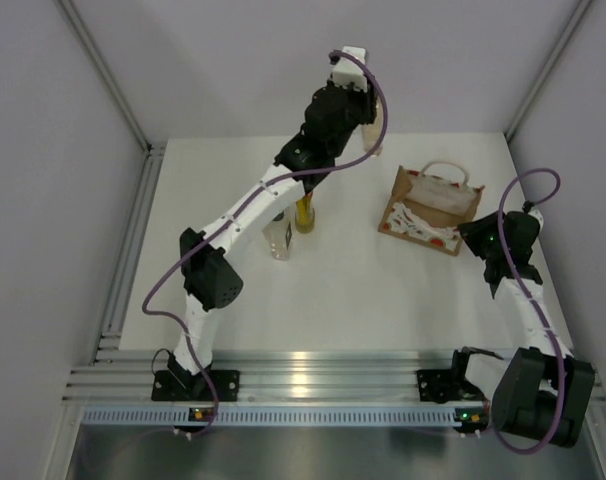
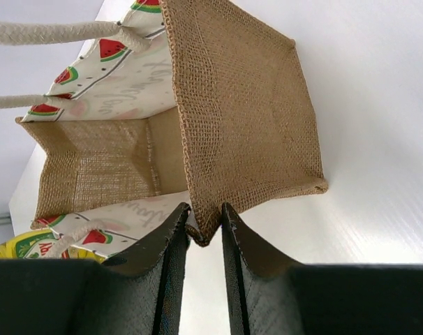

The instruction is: Take the personal care products out of the canvas bag

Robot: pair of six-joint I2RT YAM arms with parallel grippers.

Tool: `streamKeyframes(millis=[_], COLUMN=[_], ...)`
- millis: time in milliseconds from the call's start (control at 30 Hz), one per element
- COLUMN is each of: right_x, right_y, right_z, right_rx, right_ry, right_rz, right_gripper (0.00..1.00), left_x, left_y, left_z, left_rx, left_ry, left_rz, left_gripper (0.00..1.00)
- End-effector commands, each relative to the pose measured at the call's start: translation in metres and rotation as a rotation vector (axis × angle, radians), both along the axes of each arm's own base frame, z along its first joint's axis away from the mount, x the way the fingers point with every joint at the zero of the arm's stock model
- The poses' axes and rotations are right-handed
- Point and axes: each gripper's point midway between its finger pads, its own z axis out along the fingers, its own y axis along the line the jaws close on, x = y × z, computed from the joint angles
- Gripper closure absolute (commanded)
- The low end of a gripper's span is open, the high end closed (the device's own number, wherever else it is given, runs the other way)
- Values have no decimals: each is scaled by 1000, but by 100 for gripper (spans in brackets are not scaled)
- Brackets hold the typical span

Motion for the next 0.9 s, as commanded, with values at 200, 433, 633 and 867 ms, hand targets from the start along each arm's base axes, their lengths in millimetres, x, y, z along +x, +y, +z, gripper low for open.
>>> streamKeyframes(millis=[200,433,633,867], right_x=[3,6,6,5], right_y=[-12,-8,-7,-4], right_z=[-4,-5,0,-1], right_rx=[-38,-21,-18,-6], right_ry=[28,33,18,18], right_rz=[-24,-6,-1,8], right_gripper=[77,77,77,77], left_x=[-24,-28,-40,-60], left_y=[178,280,336,360], left_z=[147,110,62,0], left_rx=[-210,-191,-189,-183], left_ry=[-229,-171,-85,-24], left_rz=[268,468,634,737], left_gripper=[100,100,100,100])
